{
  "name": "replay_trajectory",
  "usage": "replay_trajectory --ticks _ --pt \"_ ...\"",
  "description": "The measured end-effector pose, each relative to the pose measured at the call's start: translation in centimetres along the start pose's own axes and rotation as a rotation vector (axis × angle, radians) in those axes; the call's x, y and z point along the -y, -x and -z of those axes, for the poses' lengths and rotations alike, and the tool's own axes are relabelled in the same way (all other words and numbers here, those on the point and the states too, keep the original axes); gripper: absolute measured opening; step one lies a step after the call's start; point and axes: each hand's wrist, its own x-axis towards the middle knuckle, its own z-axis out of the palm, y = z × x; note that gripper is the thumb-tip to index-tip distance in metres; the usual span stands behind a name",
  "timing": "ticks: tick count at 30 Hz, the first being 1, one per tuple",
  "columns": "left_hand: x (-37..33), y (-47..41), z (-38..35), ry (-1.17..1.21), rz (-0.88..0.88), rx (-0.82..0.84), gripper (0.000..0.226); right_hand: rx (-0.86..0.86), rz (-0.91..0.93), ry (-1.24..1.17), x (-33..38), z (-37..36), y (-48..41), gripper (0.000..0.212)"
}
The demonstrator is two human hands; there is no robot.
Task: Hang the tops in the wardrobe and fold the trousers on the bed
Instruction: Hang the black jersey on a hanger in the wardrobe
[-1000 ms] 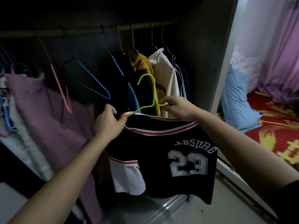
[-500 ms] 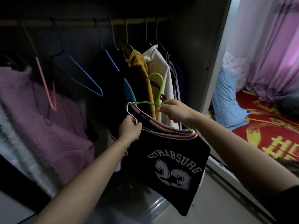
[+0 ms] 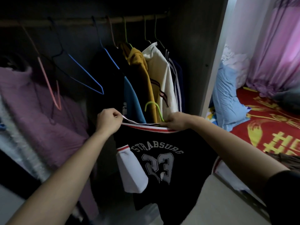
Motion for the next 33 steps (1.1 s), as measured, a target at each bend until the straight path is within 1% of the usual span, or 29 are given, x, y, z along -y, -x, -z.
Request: replay_trajectory --ticks 2,3,5,7,8,10,13,14,15,16,17,18,19,22,26,28,31,32,33 --pt "0.2 0.1 0.2 -0.054 -0.002 0.025 0.015 -0.083 0.079 -0.258 1.1 2.0 0.3 0.042" --pt "0.3 0.2 0.4 -0.067 -0.003 0.025 0.015 -0.117 0.124 -0.340 1.5 2.7 0.5 0.044" --pt "0.2 0.2 0.9 -0.066 -0.005 -0.003 0.017 -0.119 0.163 -0.347 1.9 3.4 0.5 0.044" --pt "0.0 0.2 1.5 -0.075 -0.015 0.007 0.022 -0.053 0.154 -0.256 2.1 3.4 0.6 0.045" --pt "0.0 0.2 1.7 -0.089 -0.026 0.029 0.028 -0.045 0.147 -0.234 2.3 3.4 0.6 0.046" --pt "-0.2 0.1 2.2 -0.089 -0.043 0.064 0.041 -0.116 0.151 -0.300 2.9 4.0 0.9 0.048" --pt "-0.4 -0.5 3.2 -0.019 -0.058 0.095 0.057 -0.241 0.205 -0.414 4.5 5.4 1.5 0.049" --pt "-0.4 -0.6 3.7 -0.010 -0.081 0.136 0.056 -0.251 0.215 -0.413 5.1 5.7 1.8 0.050" --pt "-0.3 -0.6 4.3 0.014 -0.111 0.196 0.049 -0.255 0.216 -0.397 5.6 5.9 2.1 0.050" --pt "-0.3 -0.6 4.8 0.065 -0.152 0.273 0.037 -0.260 0.214 -0.378 6.1 6.2 2.4 0.051" --pt "-0.2 -0.5 5.2 0.127 -0.202 0.336 0.020 -0.264 0.206 -0.366 6.5 6.3 2.8 0.051" --pt "-0.1 -0.3 5.6 0.192 -0.252 0.376 0.006 -0.268 0.194 -0.367 6.9 6.4 3.1 0.051" --pt "-0.2 -0.2 5.8 0.243 -0.286 0.377 0.005 -0.270 0.178 -0.381 7.3 6.4 3.4 0.050" --pt "-0.4 0.1 6.1 0.329 -0.287 0.291 0.009 -0.263 0.127 -0.457 8.6 6.3 3.7 0.047" --pt "0.1 -0.1 6.4 0.320 -0.338 0.225 0.019 -0.201 0.036 -0.579 10.0 6.6 3.9 0.045" --pt "0.2 -0.7 7.0 0.230 -0.412 0.112 0.018 -0.122 -0.008 -0.696 10.4 6.9 3.8 0.040" --pt "-0.3 -2.6 8.7 -0.041 -0.545 -0.113 0.020 -0.010 -0.013 -0.844 11.9 7.0 3.4 0.021" --pt "-0.6 -3.4 9.4 -0.113 -0.557 -0.162 0.024 -0.001 -0.008 -0.885 12.6 7.0 3.1 0.020" --pt "-0.8 -4.2 10.1 -0.182 -0.558 -0.192 0.031 0.000 0.001 -0.936 13.3 6.9 2.8 0.023"
